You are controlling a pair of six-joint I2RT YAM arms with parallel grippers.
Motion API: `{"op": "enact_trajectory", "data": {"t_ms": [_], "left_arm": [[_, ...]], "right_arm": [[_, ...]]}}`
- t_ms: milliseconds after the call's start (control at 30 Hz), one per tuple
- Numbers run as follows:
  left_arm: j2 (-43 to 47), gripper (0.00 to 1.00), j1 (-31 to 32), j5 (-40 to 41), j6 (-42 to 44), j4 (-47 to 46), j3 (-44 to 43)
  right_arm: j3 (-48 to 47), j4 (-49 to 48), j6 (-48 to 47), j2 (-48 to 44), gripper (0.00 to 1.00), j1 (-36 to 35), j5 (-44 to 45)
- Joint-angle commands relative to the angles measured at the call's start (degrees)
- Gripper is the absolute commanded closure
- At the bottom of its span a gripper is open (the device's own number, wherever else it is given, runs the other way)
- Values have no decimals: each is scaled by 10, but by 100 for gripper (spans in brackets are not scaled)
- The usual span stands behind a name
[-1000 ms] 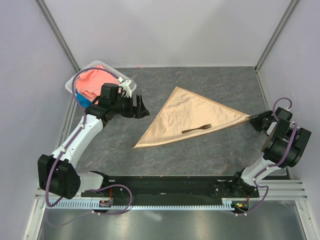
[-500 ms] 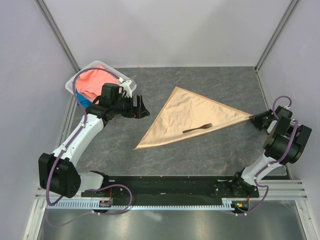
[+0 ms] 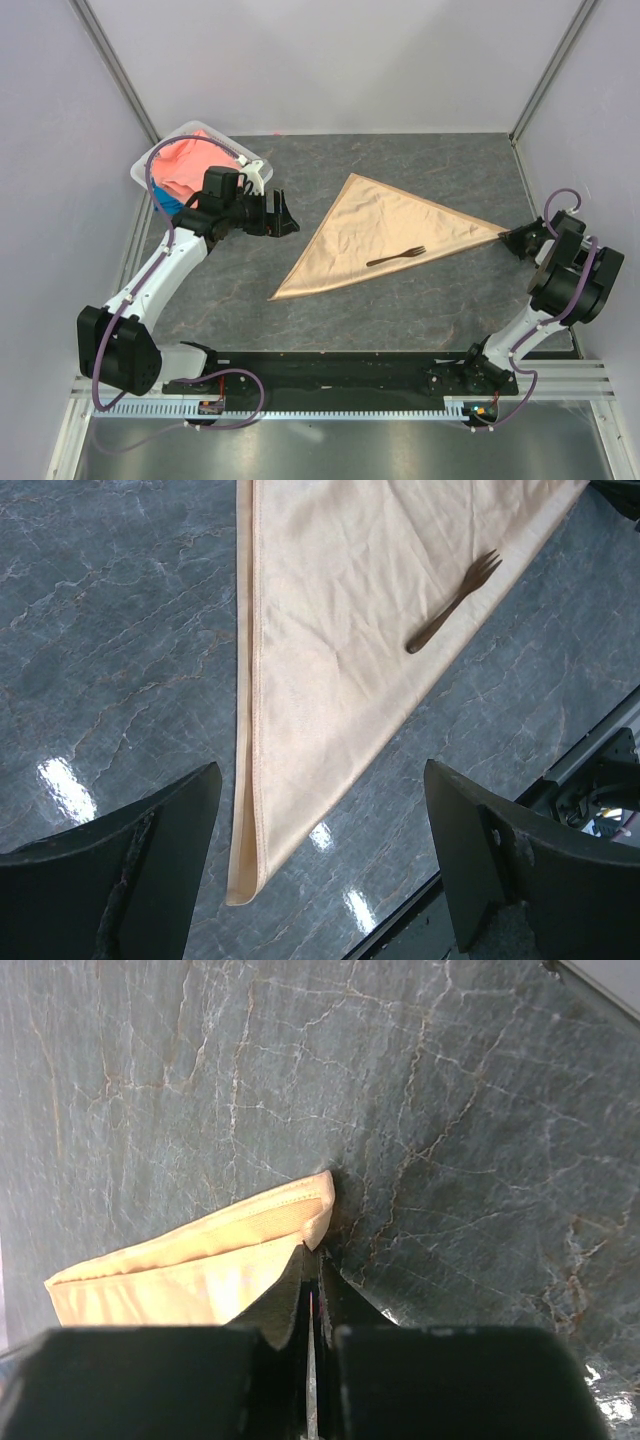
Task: Fold the napkin, place the utensils inside, and roll it up
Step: Fold the napkin
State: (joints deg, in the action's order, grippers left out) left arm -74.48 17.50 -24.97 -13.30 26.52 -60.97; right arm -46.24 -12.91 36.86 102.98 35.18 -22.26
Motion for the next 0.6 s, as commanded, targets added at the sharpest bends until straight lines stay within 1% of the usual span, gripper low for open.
{"op": "enact_trajectory", "data": {"t_ms": [0,167,267,567], "left_arm": [[-2,11,1,2,25,-9,-6],[-2,11,2,-2,23,-10,-6],[-3,11,2,-8,21,-10,-6],[-1,11,3,-20,17,-12,-6]], "right_arm": [[8,-13,-28,-15,100,1,-9],[23,-47,-28,-78,100,-13,-23],[24,-34,-51,-116,100,-42,-8],[34,7,-76,-195,100,-171,24]]}}
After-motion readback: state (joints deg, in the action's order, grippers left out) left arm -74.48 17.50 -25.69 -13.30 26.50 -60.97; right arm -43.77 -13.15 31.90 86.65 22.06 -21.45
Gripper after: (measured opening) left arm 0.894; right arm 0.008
